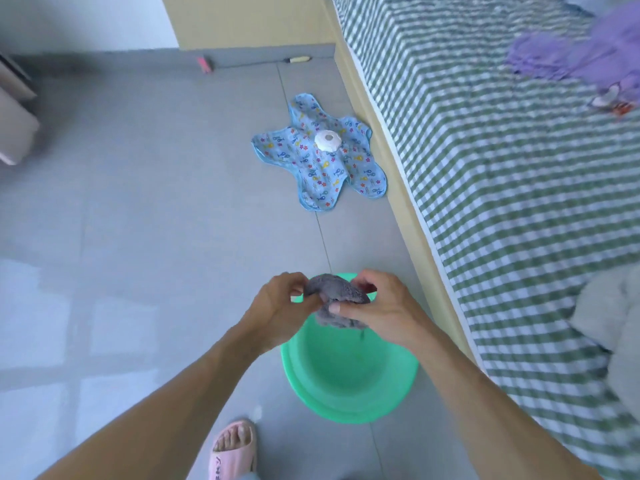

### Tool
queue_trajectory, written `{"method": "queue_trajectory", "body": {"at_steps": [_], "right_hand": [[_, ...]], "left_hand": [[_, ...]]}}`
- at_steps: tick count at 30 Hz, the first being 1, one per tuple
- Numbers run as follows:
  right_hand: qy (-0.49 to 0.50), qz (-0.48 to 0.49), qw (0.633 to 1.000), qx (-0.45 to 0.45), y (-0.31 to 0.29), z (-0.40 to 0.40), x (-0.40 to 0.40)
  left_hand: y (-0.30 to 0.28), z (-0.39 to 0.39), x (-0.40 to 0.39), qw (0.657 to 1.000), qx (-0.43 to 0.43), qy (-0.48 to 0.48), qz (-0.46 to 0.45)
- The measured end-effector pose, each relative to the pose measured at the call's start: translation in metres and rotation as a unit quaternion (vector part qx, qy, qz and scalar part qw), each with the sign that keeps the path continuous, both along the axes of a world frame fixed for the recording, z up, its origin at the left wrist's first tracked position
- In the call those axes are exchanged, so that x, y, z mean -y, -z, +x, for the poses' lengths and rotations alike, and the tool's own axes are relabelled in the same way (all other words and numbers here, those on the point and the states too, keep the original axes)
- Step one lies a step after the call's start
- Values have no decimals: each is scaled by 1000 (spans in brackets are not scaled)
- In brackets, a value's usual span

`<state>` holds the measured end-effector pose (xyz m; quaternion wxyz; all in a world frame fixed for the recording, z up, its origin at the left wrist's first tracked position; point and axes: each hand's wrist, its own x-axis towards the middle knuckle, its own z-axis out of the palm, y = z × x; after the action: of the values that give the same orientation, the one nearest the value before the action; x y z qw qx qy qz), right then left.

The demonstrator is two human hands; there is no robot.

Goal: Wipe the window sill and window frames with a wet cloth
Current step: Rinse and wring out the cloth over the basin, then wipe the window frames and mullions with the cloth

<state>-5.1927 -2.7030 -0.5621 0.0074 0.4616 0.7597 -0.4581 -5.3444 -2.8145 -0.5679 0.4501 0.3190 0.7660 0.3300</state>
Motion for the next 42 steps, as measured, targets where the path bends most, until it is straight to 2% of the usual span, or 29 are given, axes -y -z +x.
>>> {"method": "queue_trajectory", "body": {"at_steps": [5,10,14,16,19,22,24,26,27,29,30,32,33,35,37,38,42], "right_hand": [[-120,-69,989,-44,-70,-28,17],[-258,-95,962,-7,-124,-64,68],[-315,-53,947,-30,-163,-94,133],[-363,-18,932,-8,-183,-104,182],[-425,-37,904,-9,-203,-112,253],[-490,-32,871,-8,-220,-113,337],[-507,63,859,-18,-226,-104,391],[-486,142,860,-60,-234,-85,453],[-478,136,866,-64,-237,-73,481],[-493,19,870,-25,-241,-43,535],[-516,-62,854,16,-243,-22,574],[-526,-209,823,45,-247,11,623],[-519,-254,816,32,-249,24,644],[-508,-284,813,-18,-258,55,700],[-515,-295,804,-44,-270,78,747],[-525,-302,794,-50,-278,95,779],[-569,-281,770,-61,-311,143,880]], "left_hand": [[-79,-14,41,984,10,-178,-1],[-149,-14,129,982,5,-183,-44],[-194,10,214,976,-39,-184,-109],[-210,33,262,964,-70,-220,-130],[-222,63,323,941,-57,-324,-80],[-235,96,396,881,-9,-472,-3],[-239,118,442,814,31,-578,47],[-244,147,492,716,96,-679,131],[-248,160,513,661,135,-712,198],[-260,187,552,569,199,-742,294],[-266,207,582,537,216,-750,322],[-275,237,623,507,249,-744,357],[-279,251,643,512,249,-739,359],[-282,291,698,567,195,-741,303],[-286,322,745,635,99,-741,194],[-291,342,774,648,59,-744,148],[-306,397,865,626,-26,-768,133]]}}
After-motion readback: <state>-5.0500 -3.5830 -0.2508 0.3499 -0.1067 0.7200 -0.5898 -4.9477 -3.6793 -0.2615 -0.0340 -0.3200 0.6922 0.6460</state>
